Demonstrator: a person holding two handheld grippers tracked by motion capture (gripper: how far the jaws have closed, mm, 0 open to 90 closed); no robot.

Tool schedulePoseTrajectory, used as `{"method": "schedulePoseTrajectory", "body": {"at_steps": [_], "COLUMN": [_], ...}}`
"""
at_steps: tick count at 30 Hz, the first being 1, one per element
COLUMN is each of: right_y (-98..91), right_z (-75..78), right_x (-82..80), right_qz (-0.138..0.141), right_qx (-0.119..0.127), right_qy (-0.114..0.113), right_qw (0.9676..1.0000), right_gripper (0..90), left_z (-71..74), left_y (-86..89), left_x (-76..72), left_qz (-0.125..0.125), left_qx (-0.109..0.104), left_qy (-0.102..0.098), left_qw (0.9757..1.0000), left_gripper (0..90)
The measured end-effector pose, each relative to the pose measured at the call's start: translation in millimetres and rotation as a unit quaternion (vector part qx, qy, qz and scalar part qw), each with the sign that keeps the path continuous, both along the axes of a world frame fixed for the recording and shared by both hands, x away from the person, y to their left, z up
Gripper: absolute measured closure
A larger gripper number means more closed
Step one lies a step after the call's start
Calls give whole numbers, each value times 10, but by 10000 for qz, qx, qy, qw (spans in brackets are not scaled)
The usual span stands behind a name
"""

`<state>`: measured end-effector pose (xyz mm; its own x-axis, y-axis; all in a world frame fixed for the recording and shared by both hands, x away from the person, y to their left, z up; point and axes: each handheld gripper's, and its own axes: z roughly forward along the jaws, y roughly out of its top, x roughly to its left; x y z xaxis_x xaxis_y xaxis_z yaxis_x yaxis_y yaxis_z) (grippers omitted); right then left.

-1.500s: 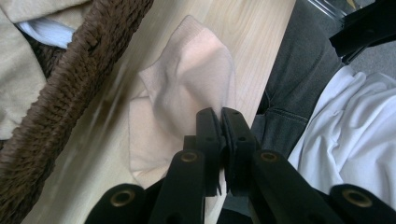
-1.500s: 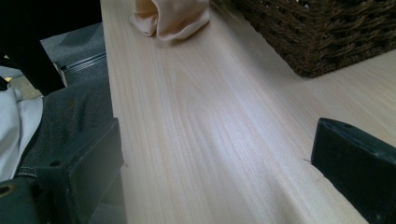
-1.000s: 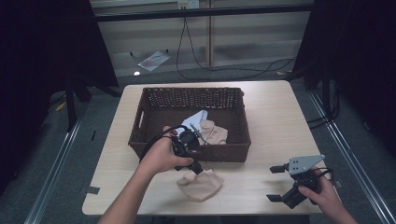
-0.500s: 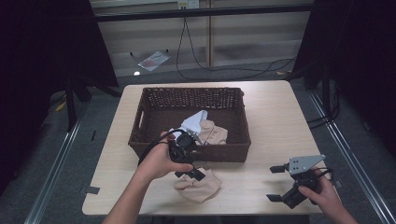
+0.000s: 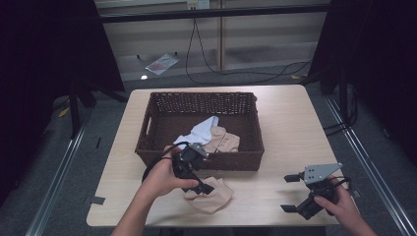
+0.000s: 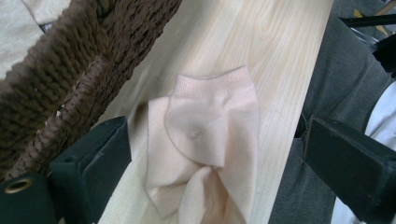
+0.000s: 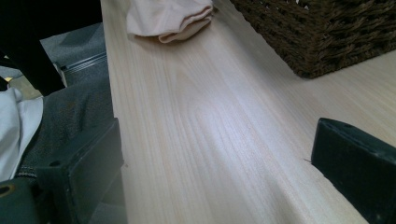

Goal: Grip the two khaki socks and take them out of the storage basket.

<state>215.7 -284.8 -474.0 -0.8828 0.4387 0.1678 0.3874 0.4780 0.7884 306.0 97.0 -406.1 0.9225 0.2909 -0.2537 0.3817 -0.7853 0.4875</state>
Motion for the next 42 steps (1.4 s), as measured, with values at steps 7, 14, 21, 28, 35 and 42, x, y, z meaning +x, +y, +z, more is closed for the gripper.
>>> {"method": "schedulePoseTrajectory", "body": {"at_steps": [7,14,21,28,35,42], "right_y": [-1,3,2,1,4,0], "right_z": [1,-1,-1,-1,-2,1], "right_x": [-2,-1,-2,-1,0,0], "right_qz": [0,5,-5,3,9,10], "right_qx": [2,7,5,6,9,-8], "right_qy": [5,4,8,2,4,-3], "right_qw": [10000,10000,10000,10000,10000,10000], "right_gripper": [15,15,15,15,15,15], "left_z": [-80,-161,-260,-349,-430,-521], "left_y": [74,178,274,307,301,285], "left_x": [-50,-82,-100,-114,-121,-144], "left_qz": [-60,-90,-203,-236,-271,-320], "left_qx": [-155,-200,-289,-322,-333,-255], "left_qy": [-19,-100,-136,-147,-263,-249], "left_qw": [9999,9997,9993,9991,9987,9989], "left_gripper": [47,47,46,45,47,46]}}
